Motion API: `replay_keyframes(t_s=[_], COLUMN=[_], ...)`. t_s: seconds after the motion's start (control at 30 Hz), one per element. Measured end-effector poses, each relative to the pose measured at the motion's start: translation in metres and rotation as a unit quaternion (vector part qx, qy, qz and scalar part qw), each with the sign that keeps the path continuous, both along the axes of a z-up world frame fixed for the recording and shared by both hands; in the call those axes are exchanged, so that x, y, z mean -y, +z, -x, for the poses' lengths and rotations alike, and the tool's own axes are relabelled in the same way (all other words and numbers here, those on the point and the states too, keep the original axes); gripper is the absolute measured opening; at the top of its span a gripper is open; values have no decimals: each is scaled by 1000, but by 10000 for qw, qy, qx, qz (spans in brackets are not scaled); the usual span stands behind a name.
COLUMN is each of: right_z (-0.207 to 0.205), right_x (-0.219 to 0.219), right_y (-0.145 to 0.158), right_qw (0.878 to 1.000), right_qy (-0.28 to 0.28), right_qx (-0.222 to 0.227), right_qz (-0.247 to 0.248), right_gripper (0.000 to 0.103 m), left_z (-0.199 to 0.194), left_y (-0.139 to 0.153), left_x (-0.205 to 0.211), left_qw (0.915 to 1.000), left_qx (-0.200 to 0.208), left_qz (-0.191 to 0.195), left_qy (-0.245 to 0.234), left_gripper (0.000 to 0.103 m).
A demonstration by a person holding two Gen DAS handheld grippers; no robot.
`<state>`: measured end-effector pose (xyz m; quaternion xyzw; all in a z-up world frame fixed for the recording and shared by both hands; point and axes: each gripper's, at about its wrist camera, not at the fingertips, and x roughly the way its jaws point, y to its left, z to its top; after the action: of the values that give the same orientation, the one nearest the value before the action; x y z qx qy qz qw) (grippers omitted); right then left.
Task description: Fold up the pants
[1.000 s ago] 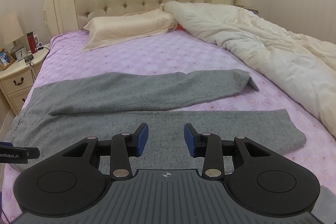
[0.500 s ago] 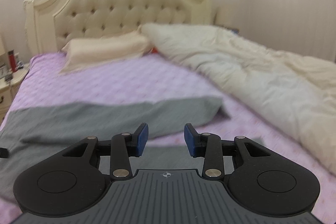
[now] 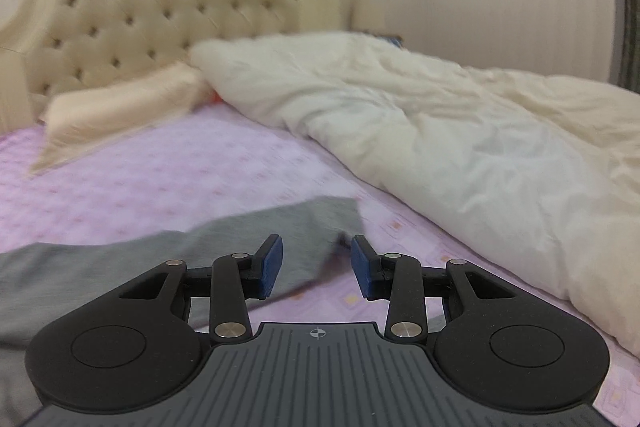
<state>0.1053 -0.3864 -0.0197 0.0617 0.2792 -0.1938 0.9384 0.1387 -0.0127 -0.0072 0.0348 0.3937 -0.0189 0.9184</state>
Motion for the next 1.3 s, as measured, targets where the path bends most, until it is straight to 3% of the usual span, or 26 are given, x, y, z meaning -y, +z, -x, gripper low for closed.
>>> replay_keyframes(t_s=[0.3,0.6,0.8,1.0,1.03,1.07,1.2,1.3], right_z=[-66,-126,-149,-147,-147,-149,-153,-155], right_x=[51,68,75,73,70,66,48,67], right_y=[-30,-57,-89,-91,-90,-89,-79,-83], right_qw=[9976,9968,9905,9899,9907,9909,9838,9769], right_qy=[-581,-573,-513,-417,-250,113,631,-240], right_qx=[-158,-414,-1075,-1115,-1140,-1173,-1511,-1593], right_qz=[-356,-366,-693,-766,-699,-658,729,1404], right_gripper=[37,37,37,43,29,7,4,1], left_z=[-45,-79,-78,-81,-82,-82,-86,-88], left_y=[-34,-81,-85,-87,-87,-87,-88,-89], left_x=[8,6,14,8,7,7,6,4], left_qw=[9996,9966,9967,9973,9973,9973,9975,9975], left_qx=[-247,-676,-581,-660,-658,-659,-631,-637], left_qz=[-47,-318,-549,-331,-315,-303,-307,-294], left_qy=[128,341,121,-36,-55,-60,-54,-67], left_gripper=[78,81,84,88,88,88,89,89])
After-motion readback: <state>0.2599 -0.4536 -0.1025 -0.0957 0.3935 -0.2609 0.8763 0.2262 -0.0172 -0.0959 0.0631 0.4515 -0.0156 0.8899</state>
